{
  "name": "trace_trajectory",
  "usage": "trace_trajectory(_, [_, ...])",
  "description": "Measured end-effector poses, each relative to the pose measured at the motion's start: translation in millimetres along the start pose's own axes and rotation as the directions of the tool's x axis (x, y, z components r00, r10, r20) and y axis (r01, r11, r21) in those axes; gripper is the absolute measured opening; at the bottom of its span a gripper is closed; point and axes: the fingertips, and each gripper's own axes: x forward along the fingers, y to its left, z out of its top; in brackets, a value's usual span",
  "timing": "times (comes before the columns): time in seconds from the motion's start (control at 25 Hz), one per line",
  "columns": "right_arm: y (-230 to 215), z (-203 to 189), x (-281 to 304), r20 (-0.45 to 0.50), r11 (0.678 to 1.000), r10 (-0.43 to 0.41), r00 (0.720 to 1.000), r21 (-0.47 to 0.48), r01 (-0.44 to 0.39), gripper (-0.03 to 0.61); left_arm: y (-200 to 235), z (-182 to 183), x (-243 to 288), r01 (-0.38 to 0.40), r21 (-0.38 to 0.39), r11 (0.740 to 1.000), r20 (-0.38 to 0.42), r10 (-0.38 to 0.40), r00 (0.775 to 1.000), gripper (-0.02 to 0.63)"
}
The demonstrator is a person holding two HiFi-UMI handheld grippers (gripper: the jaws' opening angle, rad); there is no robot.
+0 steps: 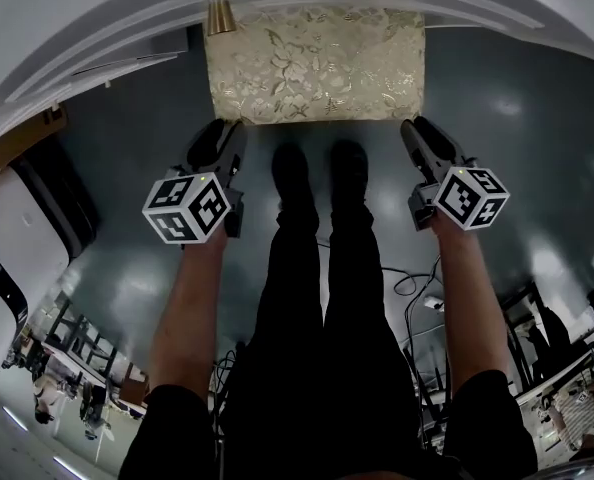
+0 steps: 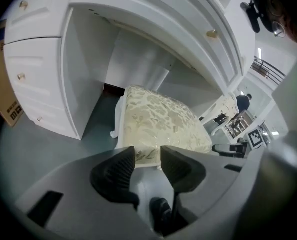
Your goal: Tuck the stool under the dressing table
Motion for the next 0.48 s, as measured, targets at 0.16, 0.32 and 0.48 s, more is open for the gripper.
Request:
trace_trajectory(0.16, [-4, -3, 9, -0.021, 1.0, -0.016, 1.0, 0.0, 0.016, 0.12, 3, 1, 8, -0.026, 0.015, 1.0, -0.026, 0.027, 0.999, 0.155])
trace_trajectory(0.32, [-7, 7, 17, -0.028, 0.999, -0.03, 0.999, 0.011, 0.031, 0.118, 5, 12, 18, -0.057, 0.0, 0.998, -0.007, 0.057, 0.998, 0.155])
trace_trajectory(0.48, [-8, 22, 28, -0.004, 0.998, -0.059, 0.998, 0.026, 0.059, 0.118, 8, 27, 28, -0.071, 0.002, 0.998, 0.006, 0.071, 0.997, 0.153])
